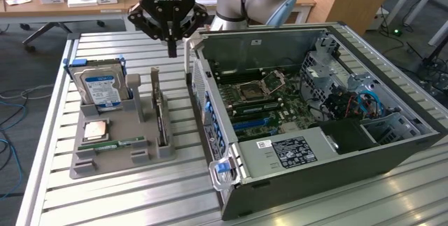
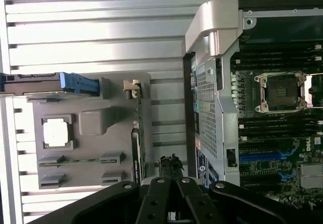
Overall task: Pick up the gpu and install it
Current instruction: 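Reach for the gpu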
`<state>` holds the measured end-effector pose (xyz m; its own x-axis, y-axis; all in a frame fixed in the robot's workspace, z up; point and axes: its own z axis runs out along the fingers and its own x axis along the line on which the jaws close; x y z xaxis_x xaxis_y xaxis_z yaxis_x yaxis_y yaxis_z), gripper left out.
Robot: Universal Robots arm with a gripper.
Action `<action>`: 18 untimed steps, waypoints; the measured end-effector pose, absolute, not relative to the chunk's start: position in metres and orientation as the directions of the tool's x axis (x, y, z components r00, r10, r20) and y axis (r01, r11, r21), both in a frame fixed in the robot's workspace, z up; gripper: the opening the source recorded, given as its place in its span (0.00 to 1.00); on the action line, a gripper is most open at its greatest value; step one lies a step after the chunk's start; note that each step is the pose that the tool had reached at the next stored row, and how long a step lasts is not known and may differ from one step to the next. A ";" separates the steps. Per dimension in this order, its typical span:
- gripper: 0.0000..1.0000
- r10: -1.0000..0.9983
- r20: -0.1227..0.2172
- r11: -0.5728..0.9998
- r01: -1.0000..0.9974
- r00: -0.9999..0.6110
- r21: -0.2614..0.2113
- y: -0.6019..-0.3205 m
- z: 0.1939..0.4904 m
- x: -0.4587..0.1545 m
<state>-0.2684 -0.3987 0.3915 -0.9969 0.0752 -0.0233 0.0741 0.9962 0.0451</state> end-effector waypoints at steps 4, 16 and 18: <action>0.11 0.075 -0.023 0.996 0.074 -0.997 0.045 -0.399 0.391 -0.276; 0.11 0.075 -0.023 0.996 0.074 -0.997 0.045 -0.399 0.391 -0.298; 0.11 0.075 -0.023 0.996 0.074 -0.997 0.045 -0.399 0.391 -0.302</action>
<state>-0.3019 -0.3987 0.3910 -0.9969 0.0754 -0.0233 0.0743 0.9962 0.0451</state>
